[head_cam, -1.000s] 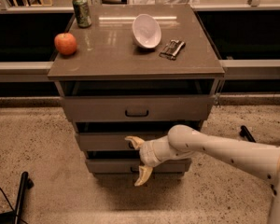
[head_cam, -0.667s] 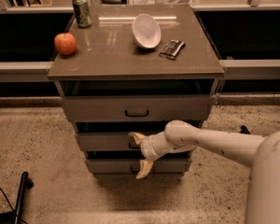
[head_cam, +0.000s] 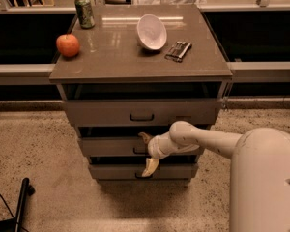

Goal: Open middle drawer

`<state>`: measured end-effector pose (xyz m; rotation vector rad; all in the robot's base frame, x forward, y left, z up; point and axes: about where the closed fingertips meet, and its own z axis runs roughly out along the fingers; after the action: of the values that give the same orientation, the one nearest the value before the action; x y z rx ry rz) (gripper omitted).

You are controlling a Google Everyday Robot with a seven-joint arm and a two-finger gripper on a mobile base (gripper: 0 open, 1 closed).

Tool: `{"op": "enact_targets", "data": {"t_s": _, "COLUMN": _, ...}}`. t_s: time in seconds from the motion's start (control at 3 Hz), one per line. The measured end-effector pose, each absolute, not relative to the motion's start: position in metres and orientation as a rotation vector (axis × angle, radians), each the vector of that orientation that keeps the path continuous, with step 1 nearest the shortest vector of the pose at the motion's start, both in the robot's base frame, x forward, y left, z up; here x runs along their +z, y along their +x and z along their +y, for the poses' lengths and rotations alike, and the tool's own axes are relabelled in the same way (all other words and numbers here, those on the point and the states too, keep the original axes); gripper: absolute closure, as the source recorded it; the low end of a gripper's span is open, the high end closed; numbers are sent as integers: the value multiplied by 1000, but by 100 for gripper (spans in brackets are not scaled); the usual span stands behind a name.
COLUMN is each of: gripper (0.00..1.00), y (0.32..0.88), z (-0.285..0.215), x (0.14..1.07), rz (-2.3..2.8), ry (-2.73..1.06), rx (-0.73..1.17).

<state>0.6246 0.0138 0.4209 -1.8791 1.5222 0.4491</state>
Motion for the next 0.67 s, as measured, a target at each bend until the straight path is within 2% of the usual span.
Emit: {"op": "enact_targets", "data": {"t_s": 0.67, "gripper": 0, "y": 650, "z": 3, "x": 423, "rz": 1591, "ry": -1817, "rx": 330}}
